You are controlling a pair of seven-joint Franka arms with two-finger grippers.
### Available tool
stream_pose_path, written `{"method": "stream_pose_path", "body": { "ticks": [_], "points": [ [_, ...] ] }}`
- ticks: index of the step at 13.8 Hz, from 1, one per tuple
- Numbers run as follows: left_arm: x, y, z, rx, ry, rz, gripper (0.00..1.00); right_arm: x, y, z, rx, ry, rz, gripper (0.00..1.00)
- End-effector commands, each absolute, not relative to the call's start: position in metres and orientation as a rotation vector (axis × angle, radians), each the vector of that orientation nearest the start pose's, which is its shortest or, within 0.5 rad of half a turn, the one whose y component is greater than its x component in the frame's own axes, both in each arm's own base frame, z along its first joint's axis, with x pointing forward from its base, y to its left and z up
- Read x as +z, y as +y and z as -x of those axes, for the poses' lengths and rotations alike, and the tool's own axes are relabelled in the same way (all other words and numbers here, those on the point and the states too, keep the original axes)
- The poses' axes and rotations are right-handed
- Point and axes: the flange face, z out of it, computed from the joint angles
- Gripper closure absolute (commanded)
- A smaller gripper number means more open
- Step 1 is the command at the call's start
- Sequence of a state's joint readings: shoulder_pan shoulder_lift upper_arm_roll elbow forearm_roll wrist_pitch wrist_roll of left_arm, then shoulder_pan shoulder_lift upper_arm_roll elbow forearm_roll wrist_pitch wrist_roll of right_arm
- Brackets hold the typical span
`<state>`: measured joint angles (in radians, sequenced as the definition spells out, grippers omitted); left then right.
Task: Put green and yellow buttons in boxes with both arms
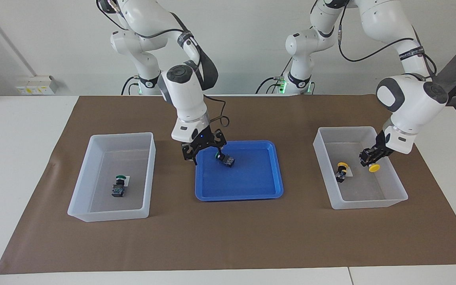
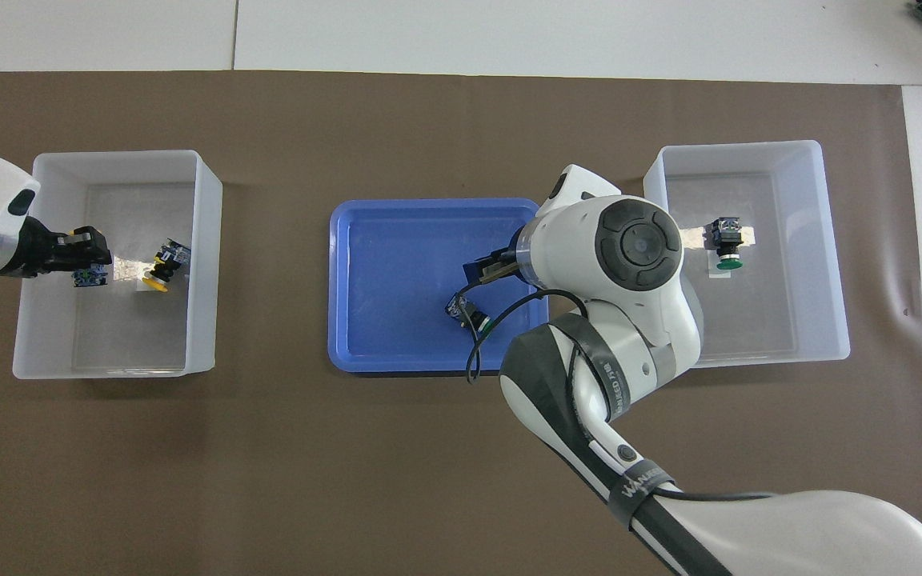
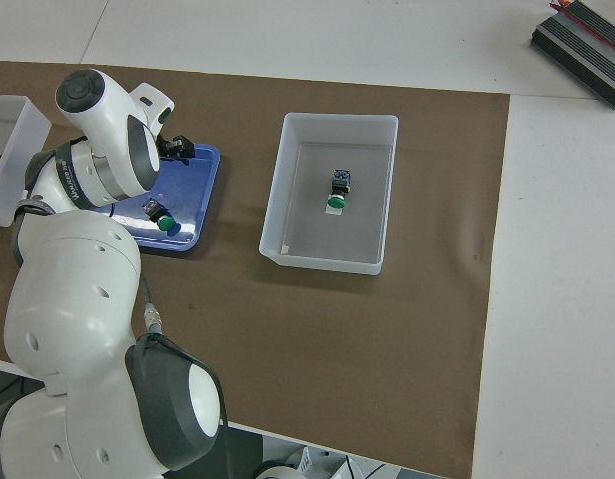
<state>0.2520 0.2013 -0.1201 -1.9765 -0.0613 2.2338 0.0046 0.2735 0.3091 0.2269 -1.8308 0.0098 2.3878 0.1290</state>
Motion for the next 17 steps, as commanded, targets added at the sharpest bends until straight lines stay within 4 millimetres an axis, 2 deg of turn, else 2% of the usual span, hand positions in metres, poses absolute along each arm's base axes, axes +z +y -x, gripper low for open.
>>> {"method": "stream_pose_path", "body": {
  "ticks": [1, 2, 3, 4, 5, 7, 10, 13, 15, 17],
  "points": [
    [0.366, 0.09, -0.58, -0.165, -0.178, 3.18, 1.0, 0.372, 0.318, -0.581, -0.32, -0.522, 2.91, 0.0],
    [0.361, 0.09, -0.578, -0.163, -0.179, 3.18, 0.88, 0.365, 0.325, -0.575, -0.302, -0.545, 2.911, 0.0],
    [0.361, 0.09, -0.578, -0.165, -0.179, 3.18, 0.53, 0.355, 0.331, -0.569, -0.277, -0.561, 2.915, 0.0],
    [0.363, 0.09, -0.58, -0.168, -0.179, 3.18, 0.27, 0.348, 0.339, -0.561, -0.268, -0.585, 2.91, 0.0],
    [0.365, 0.091, -0.58, -0.161, -0.179, 3.181, 0.2, 0.344, 0.341, -0.559, -0.271, -0.593, 2.909, 0.0],
    [0.38, 0.091, -0.588, -0.139, -0.168, 3.183, 0.19, 0.336, 0.343, -0.557, -0.262, -0.623, 2.919, 0.0],
    [0.428, 0.09, -0.607, -0.055, -0.111, 3.16, 0.2, 0.317, 0.358, -0.548, -0.251, -0.651, 2.933, 0.0],
    [0.488, 0.088, -0.612, 0.02, -0.107, 3.164, 0.2, 0.306, 0.356, -0.543, -0.236, -0.664, 2.953, 0.0],
    [0.532, 0.074, -0.611, 0.087, -0.066, 3.159, 0.2, 0.301, 0.355, -0.541, -0.229, -0.67, 2.957, 0.0],
    [0.56, 0.056, -0.602, 0.162, -0.021, 3.16, 0.2, 0.3, 0.355, -0.541, -0.232, -0.683, 2.961, 0.35]
  ]
}}
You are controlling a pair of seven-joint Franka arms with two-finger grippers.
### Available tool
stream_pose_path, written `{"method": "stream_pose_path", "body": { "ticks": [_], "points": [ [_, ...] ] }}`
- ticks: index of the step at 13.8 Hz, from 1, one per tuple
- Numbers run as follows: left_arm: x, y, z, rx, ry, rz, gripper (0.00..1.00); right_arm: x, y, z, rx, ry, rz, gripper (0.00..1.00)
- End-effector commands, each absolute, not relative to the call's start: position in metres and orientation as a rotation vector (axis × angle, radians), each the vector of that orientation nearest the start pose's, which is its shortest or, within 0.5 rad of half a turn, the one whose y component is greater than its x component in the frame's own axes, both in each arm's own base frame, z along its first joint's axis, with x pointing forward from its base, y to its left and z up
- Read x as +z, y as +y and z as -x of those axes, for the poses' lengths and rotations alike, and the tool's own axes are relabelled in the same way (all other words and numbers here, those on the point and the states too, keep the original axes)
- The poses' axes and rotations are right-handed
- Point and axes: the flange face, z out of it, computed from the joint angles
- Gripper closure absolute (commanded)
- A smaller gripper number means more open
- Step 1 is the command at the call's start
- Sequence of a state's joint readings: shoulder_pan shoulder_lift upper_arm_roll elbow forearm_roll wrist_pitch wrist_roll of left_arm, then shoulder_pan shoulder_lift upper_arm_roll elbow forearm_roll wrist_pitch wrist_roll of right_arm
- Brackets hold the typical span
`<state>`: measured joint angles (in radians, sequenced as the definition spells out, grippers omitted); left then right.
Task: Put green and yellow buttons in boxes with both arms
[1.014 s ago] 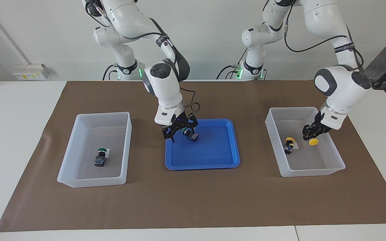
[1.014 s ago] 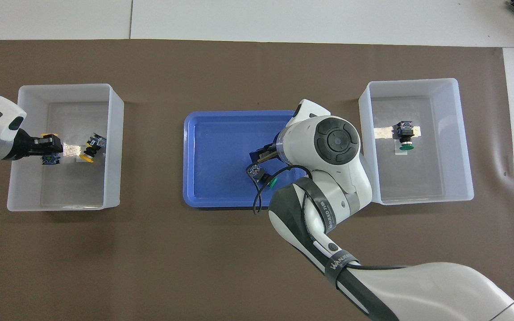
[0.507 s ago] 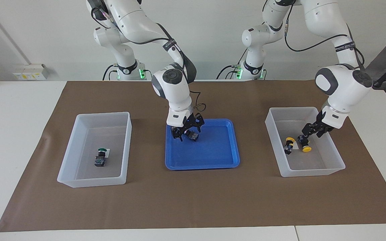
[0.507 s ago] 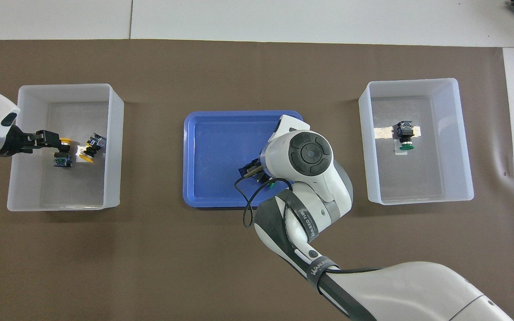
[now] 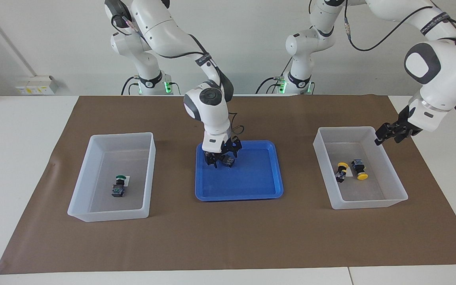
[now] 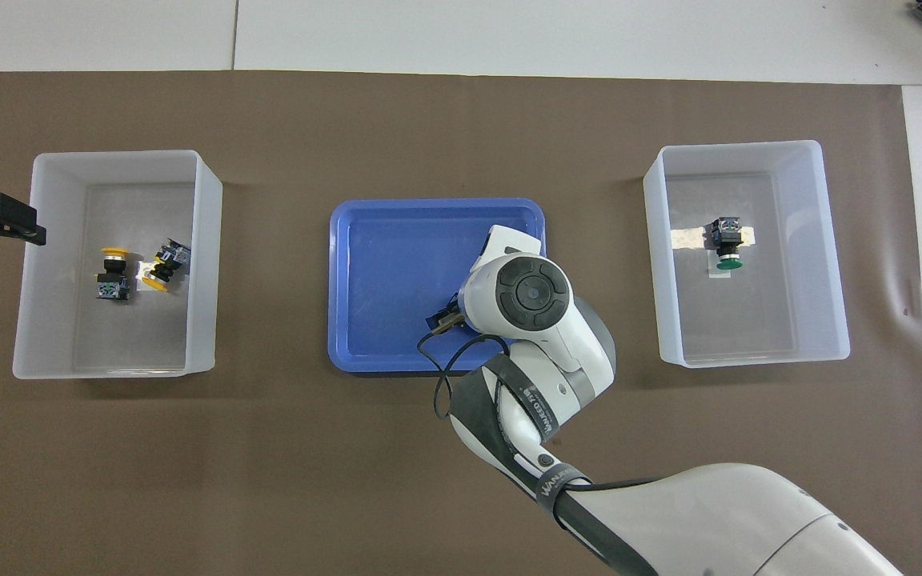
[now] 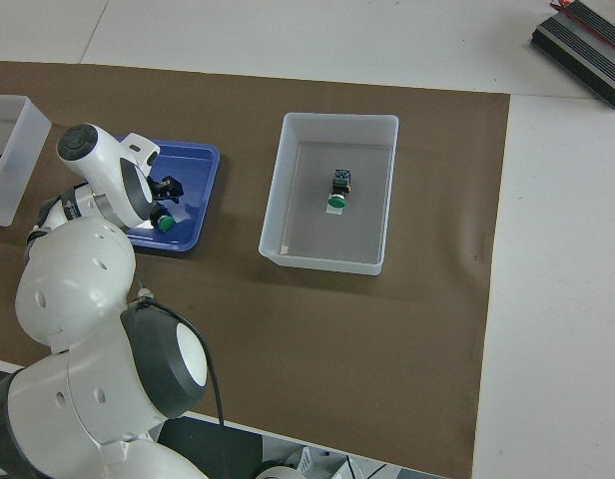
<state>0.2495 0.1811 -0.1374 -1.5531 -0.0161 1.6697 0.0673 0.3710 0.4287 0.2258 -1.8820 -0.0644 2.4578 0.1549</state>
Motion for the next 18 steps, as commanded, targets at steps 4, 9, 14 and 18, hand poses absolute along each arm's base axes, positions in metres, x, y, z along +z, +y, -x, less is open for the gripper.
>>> {"method": "stream_pose_path", "body": {
  "ticks": [4, 9, 14, 18],
  "points": [
    [0.59, -0.002, -0.583, 0.255, 0.036, 3.151, 0.2, 0.3, 0.355, -0.541, -0.245, -0.708, 2.975, 0.95],
    [0.613, -0.038, -0.547, 0.271, 0.126, 3.13, 0.18, 0.321, 0.34, -0.564, -0.288, -0.641, 2.981, 1.0],
    [0.592, -0.044, -0.529, 0.286, 0.158, 3.117, 0.14, 0.427, 0.25, -0.602, -0.328, -0.273, 3.025, 1.0],
    [0.595, -0.04, -0.533, 0.236, 0.127, 3.123, 0.0, 0.465, 0.14, -0.617, -0.285, -0.046, 3.095, 1.0]
  ]
}}
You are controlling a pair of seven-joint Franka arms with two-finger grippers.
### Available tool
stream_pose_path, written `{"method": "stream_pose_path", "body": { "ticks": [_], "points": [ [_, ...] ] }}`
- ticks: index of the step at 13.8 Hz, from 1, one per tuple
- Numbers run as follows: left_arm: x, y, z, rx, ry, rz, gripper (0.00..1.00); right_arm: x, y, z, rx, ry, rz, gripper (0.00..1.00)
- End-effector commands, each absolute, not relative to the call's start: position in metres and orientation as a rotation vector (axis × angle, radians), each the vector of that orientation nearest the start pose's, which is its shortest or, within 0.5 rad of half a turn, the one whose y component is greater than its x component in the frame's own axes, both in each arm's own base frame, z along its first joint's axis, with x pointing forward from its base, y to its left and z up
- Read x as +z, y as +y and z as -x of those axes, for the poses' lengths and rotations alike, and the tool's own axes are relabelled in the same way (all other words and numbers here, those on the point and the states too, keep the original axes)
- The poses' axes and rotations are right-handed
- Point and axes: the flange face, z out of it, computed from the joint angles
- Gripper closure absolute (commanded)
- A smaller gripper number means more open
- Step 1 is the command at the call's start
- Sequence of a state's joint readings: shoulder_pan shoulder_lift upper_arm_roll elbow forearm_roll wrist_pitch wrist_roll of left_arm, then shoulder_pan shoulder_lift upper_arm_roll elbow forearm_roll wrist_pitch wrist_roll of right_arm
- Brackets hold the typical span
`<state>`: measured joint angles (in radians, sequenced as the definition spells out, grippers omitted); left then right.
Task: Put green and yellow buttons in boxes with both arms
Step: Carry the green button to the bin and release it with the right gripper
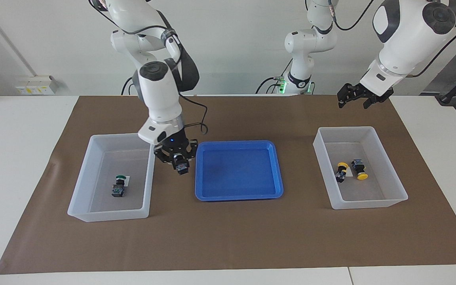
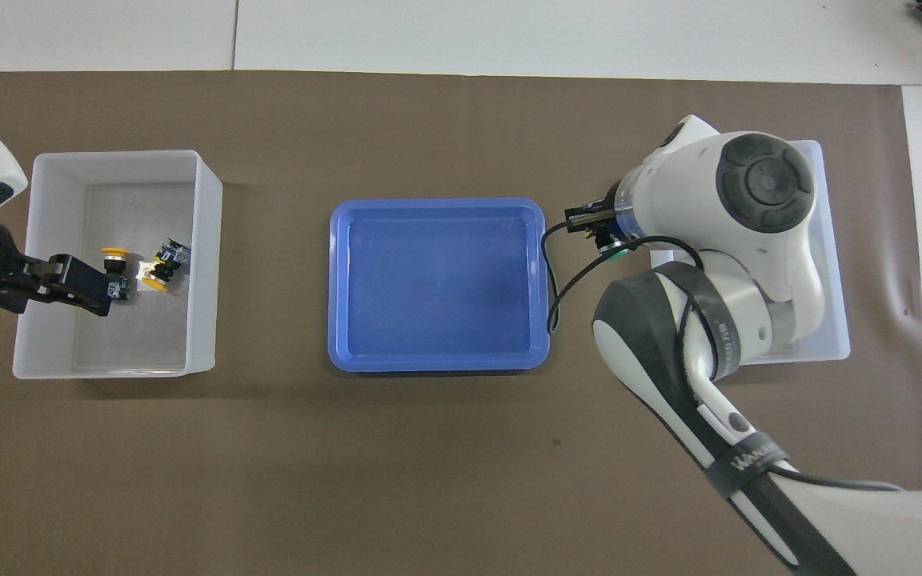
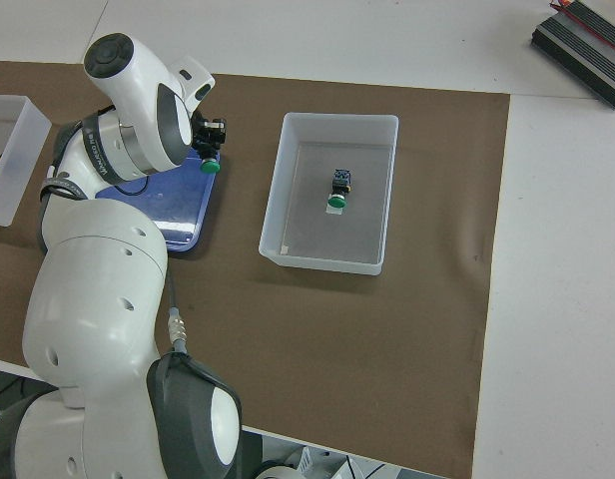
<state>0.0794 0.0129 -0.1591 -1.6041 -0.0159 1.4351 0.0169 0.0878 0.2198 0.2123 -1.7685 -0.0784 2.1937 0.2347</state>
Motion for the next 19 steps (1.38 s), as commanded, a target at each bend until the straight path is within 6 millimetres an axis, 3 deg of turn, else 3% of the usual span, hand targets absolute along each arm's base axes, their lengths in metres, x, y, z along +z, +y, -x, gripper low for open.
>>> {"method": "stream_pose_path", "body": {
  "ticks": [1, 4, 6, 11, 14, 15, 16, 17, 19],
  "points": [
    [0.597, -0.038, -0.533, 0.226, 0.12, 3.126, 0.0, 0.464, 0.119, -0.62, -0.264, -0.065, 3.107, 1.0],
    [0.606, -0.037, -0.536, 0.15, 0.115, 3.134, 0.0, 0.442, 0.048, -0.618, -0.197, -0.083, 3.135, 1.0],
    [0.613, -0.037, -0.545, 0.028, 0.115, 3.146, 0.0, 0.42, 0.024, -0.608, -0.139, -0.043, 3.144, 1.0],
    [0.613, -0.038, -0.548, -0.009, 0.108, 3.151, 0.0, 0.359, 0.0, -0.585, -0.137, 0.056, 3.11, 1.0],
    [0.612, -0.038, -0.548, -0.011, 0.108, 3.151, 0.0, 0.348, -0.002, -0.582, -0.119, 0.062, 3.108, 1.0],
    [0.612, -0.038, -0.548, -0.009, 0.108, 3.151, 0.0, 0.348, -0.001, -0.582, -0.118, 0.065, 3.108, 0.79],
    [0.612, -0.038, -0.548, -0.009, 0.112, 3.151, 0.0, 0.349, -0.002, -0.583, -0.123, 0.074, 3.108, 0.2],
    [0.612, -0.038, -0.548, -0.011, 0.11, 3.151, 0.0, 0.352, -0.003, -0.586, -0.133, 0.079, 3.107, 0.0],
    [0.611, -0.038, -0.548, -0.006, 0.115, 3.151, 0.0, 0.378, -0.003, -0.6, -0.201, 0.079, 3.102, 0.0]
  ]
}}
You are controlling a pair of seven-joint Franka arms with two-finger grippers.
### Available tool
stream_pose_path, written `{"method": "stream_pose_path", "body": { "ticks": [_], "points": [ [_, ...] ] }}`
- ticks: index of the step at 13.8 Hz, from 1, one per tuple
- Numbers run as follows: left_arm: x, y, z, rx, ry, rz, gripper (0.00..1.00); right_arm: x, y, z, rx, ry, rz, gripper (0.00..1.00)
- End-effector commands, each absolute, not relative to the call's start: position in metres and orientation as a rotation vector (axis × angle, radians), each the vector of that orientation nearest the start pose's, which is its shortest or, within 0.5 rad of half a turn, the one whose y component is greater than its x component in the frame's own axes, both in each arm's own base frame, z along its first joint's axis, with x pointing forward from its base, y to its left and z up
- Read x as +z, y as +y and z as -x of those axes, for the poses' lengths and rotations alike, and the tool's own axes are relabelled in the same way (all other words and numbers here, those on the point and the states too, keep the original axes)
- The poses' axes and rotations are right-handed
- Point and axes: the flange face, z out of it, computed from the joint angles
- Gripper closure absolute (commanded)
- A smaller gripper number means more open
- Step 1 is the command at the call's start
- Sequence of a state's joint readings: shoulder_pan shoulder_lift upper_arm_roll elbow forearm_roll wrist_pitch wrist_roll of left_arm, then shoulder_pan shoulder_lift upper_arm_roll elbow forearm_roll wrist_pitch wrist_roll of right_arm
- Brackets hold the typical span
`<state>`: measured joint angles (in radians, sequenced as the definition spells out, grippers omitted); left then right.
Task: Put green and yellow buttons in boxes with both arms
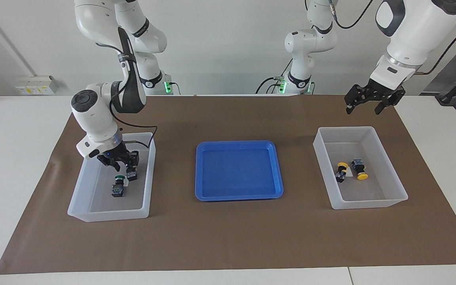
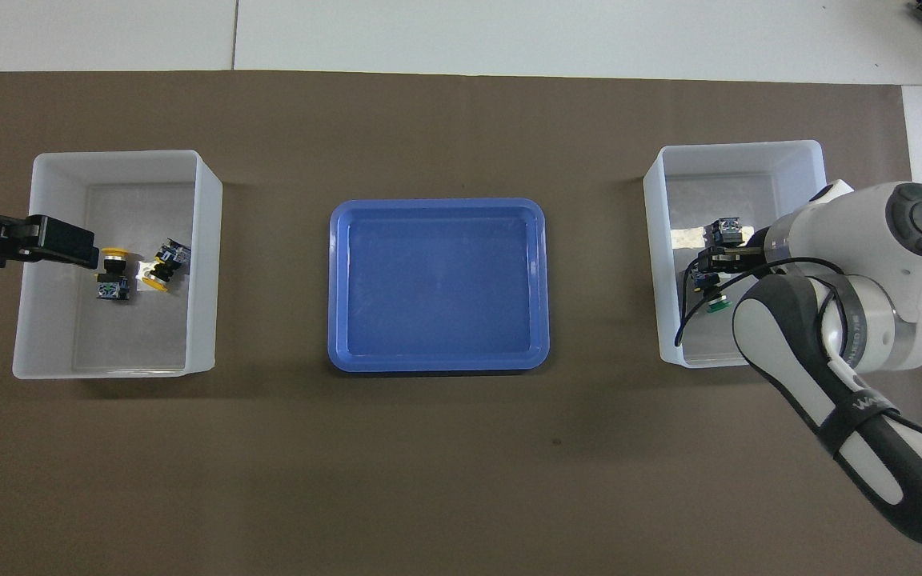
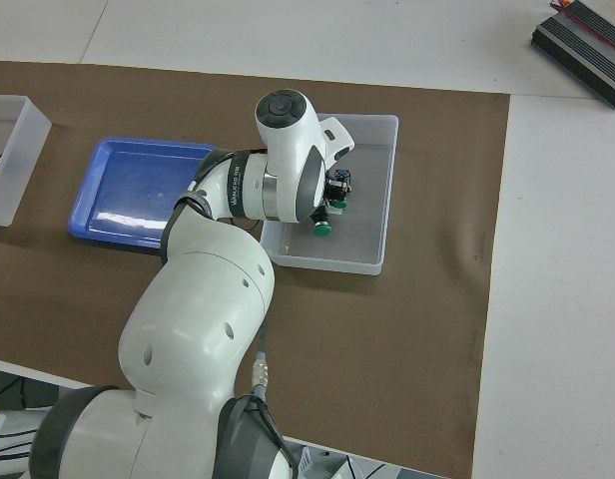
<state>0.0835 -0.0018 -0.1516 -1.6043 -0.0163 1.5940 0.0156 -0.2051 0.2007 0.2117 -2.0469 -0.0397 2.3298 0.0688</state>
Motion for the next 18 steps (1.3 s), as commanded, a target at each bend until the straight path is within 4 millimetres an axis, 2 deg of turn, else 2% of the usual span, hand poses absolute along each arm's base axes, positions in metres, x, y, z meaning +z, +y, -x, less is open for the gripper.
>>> {"method": "stream_pose_path", "body": {
  "ticks": [1, 3, 6, 9, 12, 16, 18],
  "points": [
    [0.611, -0.038, -0.548, -0.006, 0.117, 3.151, 0.0, 0.394, -0.004, -0.606, -0.246, 0.081, 3.101, 0.0],
    [0.61, -0.038, -0.548, -0.004, 0.115, 3.151, 0.0, 0.431, -0.005, -0.615, -0.306, 0.084, 3.099, 0.0],
    [0.61, -0.038, -0.548, -0.006, 0.117, 3.151, 0.0, 0.498, -0.005, -0.624, -0.279, 0.118, 3.116, 0.0],
    [0.61, -0.038, -0.548, -0.004, 0.115, 3.151, 0.0, 0.549, -0.009, -0.607, -0.24, 0.184, 3.13, 0.0],
    [0.611, -0.038, -0.548, -0.006, 0.115, 3.151, 0.0, 0.585, -0.012, -0.578, -0.19, 0.211, 3.151, 0.0],
    [0.611, -0.038, -0.548, -0.009, 0.122, 3.15, 0.0, 0.631, -0.043, -0.556, -0.148, 0.32, 3.158, 0.0],
    [0.611, -0.038, -0.548, -0.006, 0.115, 3.151, 0.0, 0.637, -0.054, -0.546, -0.091, 0.348, 3.169, 0.0]
  ]
}}
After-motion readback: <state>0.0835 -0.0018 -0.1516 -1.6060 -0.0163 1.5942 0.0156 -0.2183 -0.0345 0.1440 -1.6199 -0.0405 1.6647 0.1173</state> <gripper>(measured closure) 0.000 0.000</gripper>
